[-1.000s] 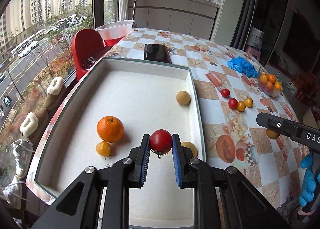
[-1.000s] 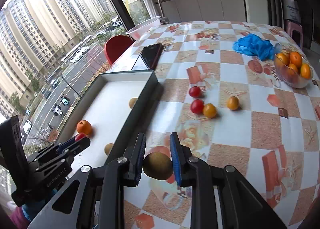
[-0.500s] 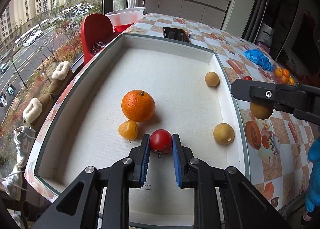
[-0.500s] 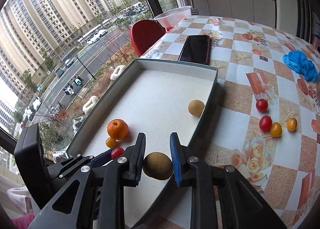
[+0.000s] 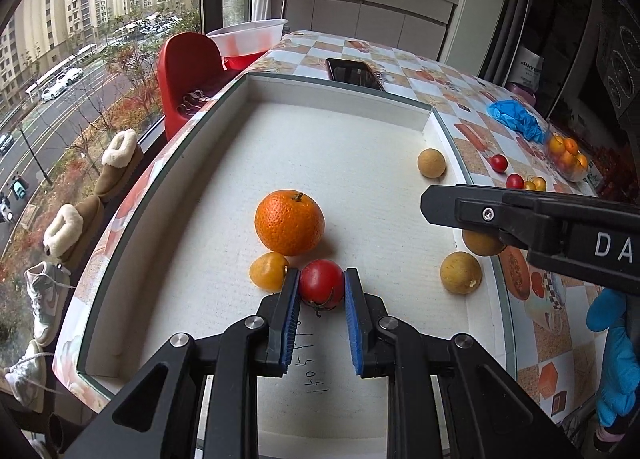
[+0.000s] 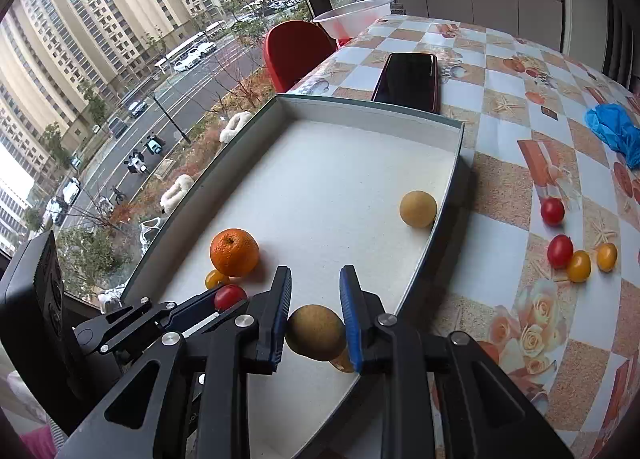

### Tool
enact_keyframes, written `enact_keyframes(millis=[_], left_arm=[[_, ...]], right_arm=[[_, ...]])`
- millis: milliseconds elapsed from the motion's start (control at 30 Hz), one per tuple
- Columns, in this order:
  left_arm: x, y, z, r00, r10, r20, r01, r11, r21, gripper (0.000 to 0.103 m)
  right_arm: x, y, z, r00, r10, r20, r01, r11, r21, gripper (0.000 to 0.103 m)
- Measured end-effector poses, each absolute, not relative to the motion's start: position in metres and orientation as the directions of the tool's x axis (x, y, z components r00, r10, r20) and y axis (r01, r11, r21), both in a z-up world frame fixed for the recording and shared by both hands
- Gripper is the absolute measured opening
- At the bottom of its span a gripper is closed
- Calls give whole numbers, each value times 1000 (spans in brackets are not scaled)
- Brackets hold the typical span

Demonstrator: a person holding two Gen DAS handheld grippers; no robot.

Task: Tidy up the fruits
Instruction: 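Open both tools to drop the fruits into the tray, then withdraw both tools from the tray back over the table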

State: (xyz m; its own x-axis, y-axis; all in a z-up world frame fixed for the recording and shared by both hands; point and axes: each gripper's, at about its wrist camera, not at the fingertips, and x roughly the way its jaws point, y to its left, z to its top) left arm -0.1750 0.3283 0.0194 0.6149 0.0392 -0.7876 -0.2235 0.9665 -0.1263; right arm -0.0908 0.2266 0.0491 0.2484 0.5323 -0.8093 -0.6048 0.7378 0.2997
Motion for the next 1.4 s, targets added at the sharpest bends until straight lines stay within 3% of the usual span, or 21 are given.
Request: enact_keyframes(millis=[267,333,400,467,500,533,567,600,733,1033,1400], left_arm=[[-175,330,20,620,30,-784,-219,966,-136,23],[-175,330,20,620,33,-784,-218,967,-132,23],[-175,329,20,619,37,-785,-219,968,-127,23],[-175,328,20,615,44,-787,-220,968,-118,25],[-175,327,20,612,45,-789,-218,969,-115,34],[-175,326,21,610,46,-791,-219,969,-112,67],[-176,325,22,612,69,-788,-235,967,-98,87],[-181,324,25,634,104,-766,-258,962,-84,96],[-184,319,34,655,106,-748,-244,967,-77,96],[-176,292,66,704,78,-706,-193,978,-84,96],[-150,177,60,680,-80,-729,73,996,-41,96]], right_arm=[[-87,239,46,233,523,-820,-616,732,292,28],[-88,240,47,232,521,-822,-621,729,287,38],[-89,238,50,242,520,-819,-620,732,282,73],[-89,234,55,257,531,-808,-611,737,289,81],[-88,232,57,264,531,-805,-605,741,291,82],[-88,230,60,270,529,-804,-598,747,290,83],[-87,226,62,280,528,-802,-592,753,288,86],[-87,221,66,297,526,-797,-584,760,284,89],[-78,190,76,375,494,-784,-527,810,258,103],[-46,69,74,492,314,-812,-281,940,194,103],[-51,-61,20,501,-40,-865,6,999,-43,103]])
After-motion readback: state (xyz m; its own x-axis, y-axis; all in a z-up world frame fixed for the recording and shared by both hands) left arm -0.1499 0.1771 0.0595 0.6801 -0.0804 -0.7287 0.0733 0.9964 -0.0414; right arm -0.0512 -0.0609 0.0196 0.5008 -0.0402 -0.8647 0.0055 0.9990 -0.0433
